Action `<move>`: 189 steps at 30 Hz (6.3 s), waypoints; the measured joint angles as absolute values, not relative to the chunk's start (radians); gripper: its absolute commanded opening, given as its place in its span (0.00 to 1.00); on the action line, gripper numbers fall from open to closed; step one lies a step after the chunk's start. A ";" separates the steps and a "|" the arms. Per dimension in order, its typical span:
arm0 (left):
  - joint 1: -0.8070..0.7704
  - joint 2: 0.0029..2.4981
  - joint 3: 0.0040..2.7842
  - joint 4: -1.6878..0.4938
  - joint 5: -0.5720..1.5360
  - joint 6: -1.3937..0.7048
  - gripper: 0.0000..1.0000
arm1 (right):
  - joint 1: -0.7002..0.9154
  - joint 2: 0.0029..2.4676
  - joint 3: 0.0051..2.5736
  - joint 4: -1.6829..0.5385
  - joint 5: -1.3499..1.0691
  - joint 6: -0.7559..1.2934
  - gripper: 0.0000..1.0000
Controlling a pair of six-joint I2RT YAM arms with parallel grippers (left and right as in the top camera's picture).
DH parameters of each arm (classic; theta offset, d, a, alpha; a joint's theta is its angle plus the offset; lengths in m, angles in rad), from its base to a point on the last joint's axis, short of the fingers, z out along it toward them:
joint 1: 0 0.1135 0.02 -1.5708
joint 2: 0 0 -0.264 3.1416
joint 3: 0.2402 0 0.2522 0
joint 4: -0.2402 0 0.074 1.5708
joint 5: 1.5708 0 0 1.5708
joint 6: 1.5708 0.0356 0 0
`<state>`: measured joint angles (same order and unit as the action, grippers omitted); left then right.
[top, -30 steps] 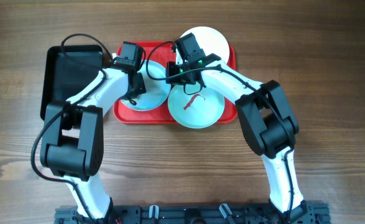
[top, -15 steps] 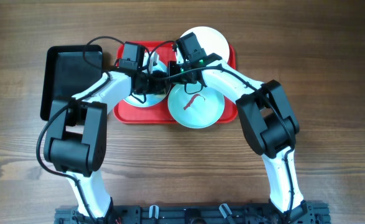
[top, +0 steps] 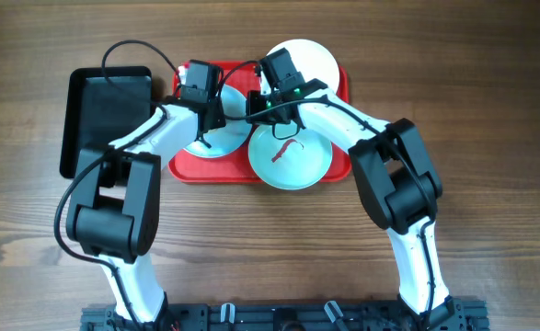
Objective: Clean dirty plates on tray and stack at the side
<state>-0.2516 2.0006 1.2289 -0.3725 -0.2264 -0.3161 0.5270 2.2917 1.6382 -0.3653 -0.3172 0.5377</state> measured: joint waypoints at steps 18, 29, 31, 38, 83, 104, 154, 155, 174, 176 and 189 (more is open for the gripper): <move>-0.227 1.975 1.232 -0.574 0.359 -0.167 0.04 | 0.530 2.292 1.638 -0.369 -0.329 0.525 0.04; -0.237 2.012 1.195 -0.246 0.380 -0.172 0.04 | 0.502 2.292 1.638 -0.358 -0.298 0.527 0.04; -0.245 2.012 1.195 -0.205 0.274 -0.197 0.04 | 0.506 2.292 1.638 -0.358 -0.299 0.528 0.04; -0.249 2.012 1.198 -0.135 -0.115 -0.249 0.04 | 0.523 2.292 1.638 -0.360 -0.310 0.530 0.04; 0.093 1.671 1.279 -0.727 0.255 -0.295 0.04 | 0.737 1.949 1.684 -0.679 0.549 0.330 0.04; 0.080 1.671 1.279 -0.734 0.261 -0.295 0.04 | 0.955 1.948 1.684 -0.519 1.234 -0.004 0.04; 0.080 1.671 1.279 -0.748 0.262 -0.295 0.04 | -0.141 1.696 1.336 -0.888 0.023 0.395 0.04; 0.080 1.671 1.279 -0.748 0.261 -0.295 0.04 | -0.155 1.696 1.309 -0.862 0.022 0.395 0.04; 0.080 1.671 1.279 -0.748 0.261 -0.295 0.04 | -0.221 1.700 1.042 -0.498 0.022 0.322 0.45; 0.080 1.671 1.279 -0.748 0.262 -0.295 0.04 | -0.221 1.700 1.047 -0.540 0.015 0.320 0.45; 0.069 1.671 1.279 -0.746 0.261 -0.295 0.04 | -0.040 1.700 1.312 -0.873 -0.264 0.237 0.45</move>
<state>0.0689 1.6711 1.2785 -0.7456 0.2611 -0.2947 -0.0402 1.7000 1.3125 -0.8734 -0.2638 0.2367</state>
